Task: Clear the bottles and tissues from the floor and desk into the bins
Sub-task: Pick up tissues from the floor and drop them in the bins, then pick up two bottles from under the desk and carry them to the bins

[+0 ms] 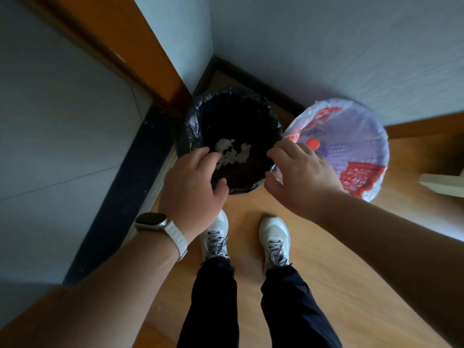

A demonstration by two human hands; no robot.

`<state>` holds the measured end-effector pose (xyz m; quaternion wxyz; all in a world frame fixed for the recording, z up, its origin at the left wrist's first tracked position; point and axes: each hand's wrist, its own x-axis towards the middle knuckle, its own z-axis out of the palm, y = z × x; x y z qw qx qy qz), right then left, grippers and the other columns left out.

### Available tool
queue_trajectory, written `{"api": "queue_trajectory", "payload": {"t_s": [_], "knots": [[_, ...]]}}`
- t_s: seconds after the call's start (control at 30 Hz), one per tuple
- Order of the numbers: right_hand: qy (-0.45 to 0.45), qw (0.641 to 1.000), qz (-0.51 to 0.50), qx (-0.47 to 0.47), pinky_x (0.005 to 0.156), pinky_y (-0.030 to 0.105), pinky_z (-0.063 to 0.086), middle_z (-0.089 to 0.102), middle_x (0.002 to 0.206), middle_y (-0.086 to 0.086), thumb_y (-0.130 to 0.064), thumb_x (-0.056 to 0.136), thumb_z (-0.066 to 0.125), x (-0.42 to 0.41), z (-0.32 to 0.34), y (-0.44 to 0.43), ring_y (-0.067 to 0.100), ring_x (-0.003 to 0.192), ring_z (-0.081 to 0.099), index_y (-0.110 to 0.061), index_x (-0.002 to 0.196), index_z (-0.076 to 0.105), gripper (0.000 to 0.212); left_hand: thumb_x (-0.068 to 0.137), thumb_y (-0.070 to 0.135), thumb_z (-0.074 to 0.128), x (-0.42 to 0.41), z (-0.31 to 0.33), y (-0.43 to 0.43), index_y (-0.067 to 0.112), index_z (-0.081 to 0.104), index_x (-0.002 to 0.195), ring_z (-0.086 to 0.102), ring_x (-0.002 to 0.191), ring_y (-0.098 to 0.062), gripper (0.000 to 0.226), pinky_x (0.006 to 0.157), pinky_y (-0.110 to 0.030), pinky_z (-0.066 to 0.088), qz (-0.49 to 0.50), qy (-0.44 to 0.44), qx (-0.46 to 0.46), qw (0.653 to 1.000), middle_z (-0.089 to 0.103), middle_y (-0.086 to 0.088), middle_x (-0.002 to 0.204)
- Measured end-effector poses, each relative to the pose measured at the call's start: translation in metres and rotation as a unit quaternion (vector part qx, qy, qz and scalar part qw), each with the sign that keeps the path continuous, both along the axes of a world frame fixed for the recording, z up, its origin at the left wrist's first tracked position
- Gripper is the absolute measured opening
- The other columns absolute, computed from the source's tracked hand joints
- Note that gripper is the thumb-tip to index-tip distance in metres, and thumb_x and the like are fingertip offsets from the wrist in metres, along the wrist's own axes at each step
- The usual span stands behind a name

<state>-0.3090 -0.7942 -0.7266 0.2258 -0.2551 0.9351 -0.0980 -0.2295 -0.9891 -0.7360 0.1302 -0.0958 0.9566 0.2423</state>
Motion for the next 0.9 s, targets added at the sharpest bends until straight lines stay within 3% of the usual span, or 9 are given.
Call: {"api": "queue_trajectory", "payload": {"t_s": [0.23,0.57,0.9], "knots": [[0.047,0.999,0.003,0.003,0.089,0.045,0.048,0.058,0.123,0.006,-0.041,0.086,0.058,-0.012,0.135,-0.009,0.03,0.112,0.055,-0.015,0.118,0.06,0.041,0.089,0.035,0.058,-0.018,0.124,-0.02,0.016,0.052,0.138,0.045,0.13,-0.028,0.052,0.1,-0.045,0.042,-0.115,0.032,-0.066,0.991,0.051,-0.01,0.141],[0.138,0.989,-0.04,0.015,0.088,0.043,0.048,0.06,0.119,0.005,-0.051,0.085,0.037,-0.013,0.339,-0.01,0.03,0.111,0.055,-0.018,0.119,0.06,0.052,0.091,0.036,0.055,-0.057,0.321,-0.031,0.015,0.056,0.134,0.047,0.126,-0.03,0.048,0.099,-0.045,0.04,-0.201,0.144,-0.097,0.964,0.053,-0.01,0.137],[0.199,0.97,-0.121,0.065,0.097,0.043,0.041,0.051,0.136,0.004,-0.051,0.092,0.046,0.032,0.487,0.05,0.027,0.125,0.046,-0.02,0.133,0.049,0.052,0.088,0.038,0.052,-0.069,0.469,0.022,0.014,0.058,0.131,0.05,0.123,-0.033,0.05,0.098,-0.046,0.042,-0.312,0.233,-0.09,0.917,0.054,-0.012,0.136]]}}
